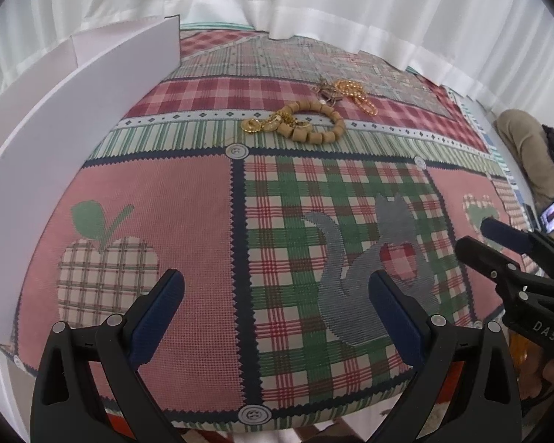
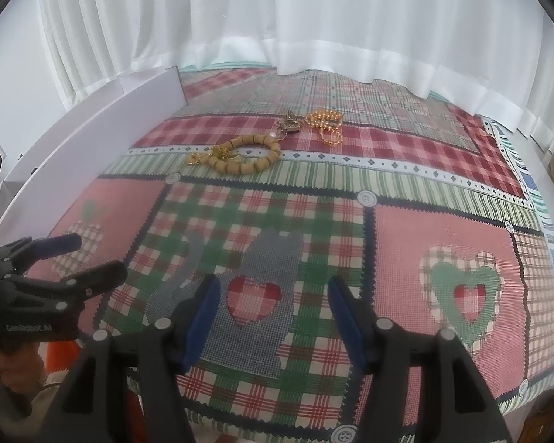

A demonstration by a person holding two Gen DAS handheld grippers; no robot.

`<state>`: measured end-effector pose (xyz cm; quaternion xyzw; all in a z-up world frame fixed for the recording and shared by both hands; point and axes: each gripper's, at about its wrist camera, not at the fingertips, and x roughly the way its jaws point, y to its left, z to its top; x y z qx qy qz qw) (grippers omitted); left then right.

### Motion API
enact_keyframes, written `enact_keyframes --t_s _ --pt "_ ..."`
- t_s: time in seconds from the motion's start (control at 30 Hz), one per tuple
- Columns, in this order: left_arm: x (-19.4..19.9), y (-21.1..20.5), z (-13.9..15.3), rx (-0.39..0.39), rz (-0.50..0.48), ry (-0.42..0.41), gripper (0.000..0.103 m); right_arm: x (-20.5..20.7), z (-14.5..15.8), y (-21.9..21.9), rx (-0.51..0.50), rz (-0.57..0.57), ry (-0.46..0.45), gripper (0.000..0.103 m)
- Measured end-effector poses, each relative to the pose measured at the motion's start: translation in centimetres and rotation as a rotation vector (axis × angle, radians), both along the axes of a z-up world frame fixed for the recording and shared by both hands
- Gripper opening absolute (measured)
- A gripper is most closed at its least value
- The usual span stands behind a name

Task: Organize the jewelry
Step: 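Lower the left tool onto the gold chain with round charms and grasp it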

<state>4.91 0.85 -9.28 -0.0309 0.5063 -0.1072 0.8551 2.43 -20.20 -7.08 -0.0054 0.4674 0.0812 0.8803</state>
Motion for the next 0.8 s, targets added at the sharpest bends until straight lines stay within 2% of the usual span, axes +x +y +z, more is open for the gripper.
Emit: enact_keyframes --t_s 0.4,0.67,0.8 --pt "1.8 1.7 0.3 0.019 0.032 0.004 0.100 0.3 -0.4 -0.9 0.017 -0.020 0.011 0.062" --pt "6.2 1.5 1.5 0.056 0.011 -0.040 0.100 0.6 -1.0 -1.6 0.032 -0.035 0.028 0.062" --pt "9.4 0.4 1.5 0.085 -0.040 -0.069 0.099 0.9 -1.4 -2.3 0.042 -0.053 0.041 0.062"
